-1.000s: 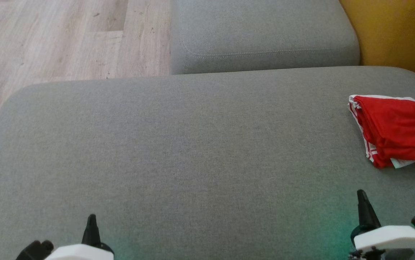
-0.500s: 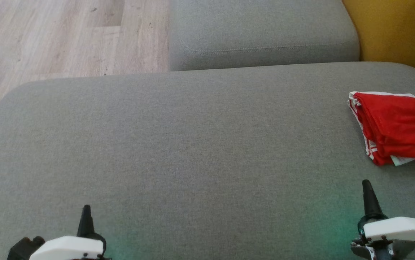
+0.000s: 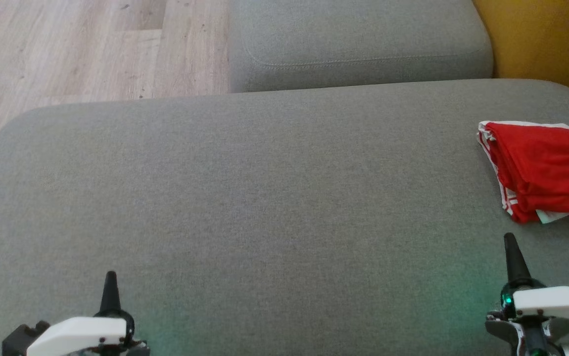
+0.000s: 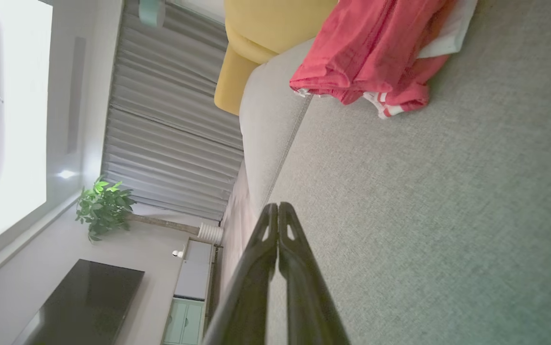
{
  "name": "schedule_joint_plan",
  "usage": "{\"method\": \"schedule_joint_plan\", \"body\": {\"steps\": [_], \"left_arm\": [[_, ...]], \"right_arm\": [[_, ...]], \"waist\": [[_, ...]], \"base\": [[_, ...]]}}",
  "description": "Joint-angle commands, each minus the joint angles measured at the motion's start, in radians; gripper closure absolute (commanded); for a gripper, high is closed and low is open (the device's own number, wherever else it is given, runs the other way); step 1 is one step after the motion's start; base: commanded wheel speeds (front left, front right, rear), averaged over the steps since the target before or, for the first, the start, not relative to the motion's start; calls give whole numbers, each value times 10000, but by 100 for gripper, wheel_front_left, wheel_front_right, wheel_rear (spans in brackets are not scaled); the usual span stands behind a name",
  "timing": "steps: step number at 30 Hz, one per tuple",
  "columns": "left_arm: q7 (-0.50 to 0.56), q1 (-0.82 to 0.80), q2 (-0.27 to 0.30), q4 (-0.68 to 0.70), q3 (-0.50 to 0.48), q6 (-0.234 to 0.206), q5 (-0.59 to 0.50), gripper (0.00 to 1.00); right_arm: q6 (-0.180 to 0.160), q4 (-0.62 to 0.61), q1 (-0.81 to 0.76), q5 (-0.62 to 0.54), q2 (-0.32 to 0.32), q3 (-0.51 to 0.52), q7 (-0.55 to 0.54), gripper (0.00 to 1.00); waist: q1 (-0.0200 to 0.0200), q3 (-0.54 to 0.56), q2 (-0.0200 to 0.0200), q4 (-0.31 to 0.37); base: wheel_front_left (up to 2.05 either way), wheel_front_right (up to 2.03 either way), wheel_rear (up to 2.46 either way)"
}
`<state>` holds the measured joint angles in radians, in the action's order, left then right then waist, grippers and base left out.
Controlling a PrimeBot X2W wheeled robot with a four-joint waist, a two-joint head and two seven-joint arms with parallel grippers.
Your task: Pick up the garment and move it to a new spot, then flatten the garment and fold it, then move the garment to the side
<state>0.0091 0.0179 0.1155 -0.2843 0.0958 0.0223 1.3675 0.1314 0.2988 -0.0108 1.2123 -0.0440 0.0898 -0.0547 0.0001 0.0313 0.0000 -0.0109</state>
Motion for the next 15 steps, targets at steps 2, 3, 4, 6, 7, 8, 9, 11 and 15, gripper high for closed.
{"method": "schedule_joint_plan", "body": {"steps": [2, 3, 4, 6, 7, 8, 9, 11, 15], "left_arm": [[111, -676, -2, 334, -474, 143, 260, 100], [140, -695, -22, 336, -526, 174, 332, 100], [169, -714, -42, 338, -577, 205, 404, 100], [228, -752, -82, 341, -681, 267, 548, 100], [257, -771, -102, 343, -732, 298, 620, 100], [286, -791, -122, 345, -784, 328, 692, 100], [315, -810, -142, 347, -835, 359, 764, 100], [374, -848, -182, 350, -938, 421, 908, 100], [491, -924, -262, 357, -1145, 544, 1195, 100]], "right_arm": [[-6, -404, 553, 406, -48, -84, -100, 100], [-6, -409, 574, 522, -48, -73, -116, 100], [-6, -413, 594, 639, -49, -62, -131, 100], [-6, -422, 636, 873, -50, -41, -163, 100], [-6, -426, 657, 989, -50, -30, -179, 100], [-6, -431, 678, 1106, -51, -20, -195, 100], [-6, -435, 699, 1223, -51, -9, -211, 100], [-6, -444, 740, 1456, -52, 12, -243, 100], [-6, -462, 824, 1923, -54, 55, -307, 100]], "waist": [[-1, -23, 0, 8], [-1, -34, 0, 11], [-1, -44, 0, 14], [-1, -65, 0, 21], [-1, -76, 0, 24], [-1, -86, 0, 28], [-1, -97, 0, 31], [-1, -118, 0, 38], [-1, -160, 0, 51]], "base": [[0, 0, 0], [0, 0, 0], [0, 0, 0], [0, 0, 0], [0, 0, 0], [0, 0, 0], [0, 0, 0], [0, 0, 0], [0, 0, 0]]}}
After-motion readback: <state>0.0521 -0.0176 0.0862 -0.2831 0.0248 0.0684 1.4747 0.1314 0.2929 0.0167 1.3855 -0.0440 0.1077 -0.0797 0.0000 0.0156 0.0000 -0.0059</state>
